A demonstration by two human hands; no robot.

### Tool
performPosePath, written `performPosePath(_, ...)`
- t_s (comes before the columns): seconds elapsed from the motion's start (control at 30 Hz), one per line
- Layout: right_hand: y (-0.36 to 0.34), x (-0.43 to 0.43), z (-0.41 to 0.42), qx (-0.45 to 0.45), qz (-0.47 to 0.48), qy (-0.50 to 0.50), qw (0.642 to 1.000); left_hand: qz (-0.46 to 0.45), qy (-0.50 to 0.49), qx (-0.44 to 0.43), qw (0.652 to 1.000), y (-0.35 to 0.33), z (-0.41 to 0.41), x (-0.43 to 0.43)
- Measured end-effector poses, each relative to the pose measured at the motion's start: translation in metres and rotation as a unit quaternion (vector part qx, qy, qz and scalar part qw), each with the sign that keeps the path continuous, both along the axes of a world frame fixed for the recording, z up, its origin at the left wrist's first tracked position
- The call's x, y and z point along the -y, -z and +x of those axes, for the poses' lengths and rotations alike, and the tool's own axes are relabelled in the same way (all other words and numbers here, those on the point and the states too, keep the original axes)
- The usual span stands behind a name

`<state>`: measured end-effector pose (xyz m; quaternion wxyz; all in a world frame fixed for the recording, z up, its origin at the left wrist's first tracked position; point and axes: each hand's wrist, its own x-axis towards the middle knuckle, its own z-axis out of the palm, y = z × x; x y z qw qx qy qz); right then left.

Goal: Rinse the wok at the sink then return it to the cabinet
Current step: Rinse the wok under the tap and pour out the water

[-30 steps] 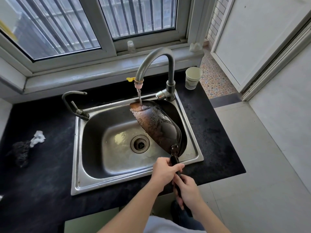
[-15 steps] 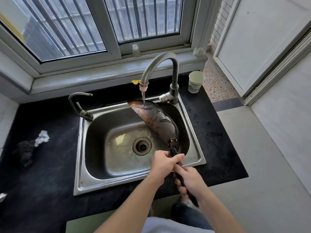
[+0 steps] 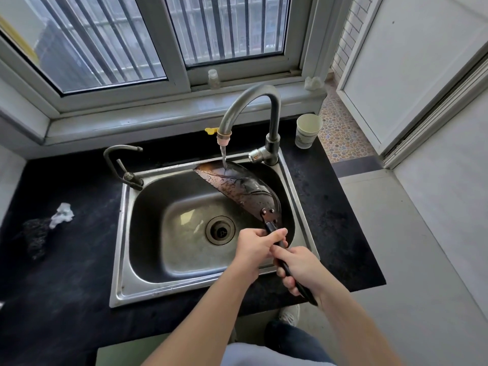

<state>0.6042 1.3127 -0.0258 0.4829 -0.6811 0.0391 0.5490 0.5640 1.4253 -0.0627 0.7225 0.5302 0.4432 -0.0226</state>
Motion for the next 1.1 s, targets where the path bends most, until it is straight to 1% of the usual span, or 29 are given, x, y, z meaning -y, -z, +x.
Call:
performPosePath(0.1,-0.001,0.001,0.003,0.004,-0.003,-0.006,1.000,-0.014,-0.006,0.006,1.000,-0.001,0.002,0.001)
performPosePath(0.43,-0.005,0.004,0.016,0.087,-0.027,-0.067,0.994,-0.052,-0.038,0.031,0.997,-0.004,0.009,0.005)
performPosePath(0.77,-0.010,0.002,0.044,0.064,-0.036,-0.092,0.993,-0.065,-0.063,0.018,0.996,-0.004,0.027,0.004)
performPosePath(1.1,-0.013,-0.006,0.065,0.063,-0.046,-0.131,0.988,-0.084,-0.092,0.023,0.992,-0.009,0.041,-0.001)
